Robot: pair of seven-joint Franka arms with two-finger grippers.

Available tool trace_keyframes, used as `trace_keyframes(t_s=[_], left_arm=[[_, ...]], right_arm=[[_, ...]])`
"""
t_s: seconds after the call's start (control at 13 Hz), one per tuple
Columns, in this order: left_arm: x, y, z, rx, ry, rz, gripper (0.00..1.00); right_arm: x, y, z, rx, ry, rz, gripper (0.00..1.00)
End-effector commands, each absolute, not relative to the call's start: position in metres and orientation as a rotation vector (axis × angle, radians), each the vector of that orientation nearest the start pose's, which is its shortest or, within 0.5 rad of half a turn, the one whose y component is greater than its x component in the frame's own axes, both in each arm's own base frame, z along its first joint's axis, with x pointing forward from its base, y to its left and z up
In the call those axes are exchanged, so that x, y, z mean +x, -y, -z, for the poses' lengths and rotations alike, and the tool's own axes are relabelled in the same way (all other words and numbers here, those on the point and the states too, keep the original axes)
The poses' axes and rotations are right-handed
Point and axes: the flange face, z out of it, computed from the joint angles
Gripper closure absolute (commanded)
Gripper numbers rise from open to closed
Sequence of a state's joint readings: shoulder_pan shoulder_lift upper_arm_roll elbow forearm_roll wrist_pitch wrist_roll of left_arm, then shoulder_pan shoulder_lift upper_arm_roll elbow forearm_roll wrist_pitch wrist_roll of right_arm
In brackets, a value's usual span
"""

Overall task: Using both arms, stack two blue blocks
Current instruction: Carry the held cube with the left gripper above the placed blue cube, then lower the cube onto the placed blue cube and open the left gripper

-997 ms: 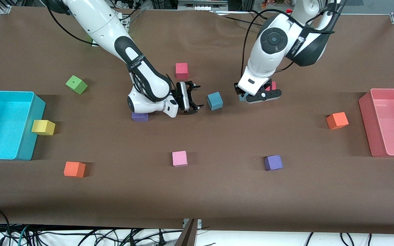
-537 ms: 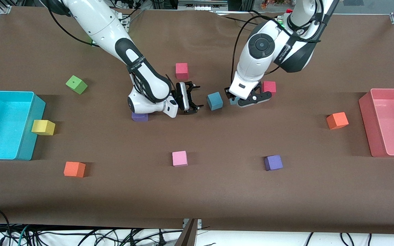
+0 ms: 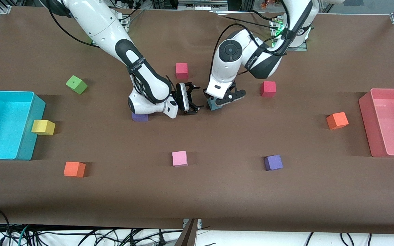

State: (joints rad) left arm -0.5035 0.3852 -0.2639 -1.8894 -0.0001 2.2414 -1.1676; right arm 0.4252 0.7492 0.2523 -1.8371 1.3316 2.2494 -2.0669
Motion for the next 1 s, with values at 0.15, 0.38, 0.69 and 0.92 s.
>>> trace_keyframes(t_s=[0.15, 0.38, 0.69, 0.92], left_arm=[[0.463, 0.434, -0.29, -3.103, 0.674, -0.125, 1.0], [0.464, 0.43, -0.287, -3.089, 0.697, -0.13, 1.0], [0.466, 0.424, -0.279, -3.064, 0.726, -0.144, 1.0], [0.461, 0.425, -0.274, -3.055, 0.737, -0.156, 1.0]], right_arm=[[0.471, -0.41, -0.124, -1.467, 1.496, 0.508, 0.0], [0.471, -0.41, -0.124, -1.466, 1.497, 0.509, 0.0], [0.471, -0.41, -0.124, -1.466, 1.497, 0.509, 0.0], [0.472, -0.409, -0.125, -1.466, 1.497, 0.511, 0.0]])
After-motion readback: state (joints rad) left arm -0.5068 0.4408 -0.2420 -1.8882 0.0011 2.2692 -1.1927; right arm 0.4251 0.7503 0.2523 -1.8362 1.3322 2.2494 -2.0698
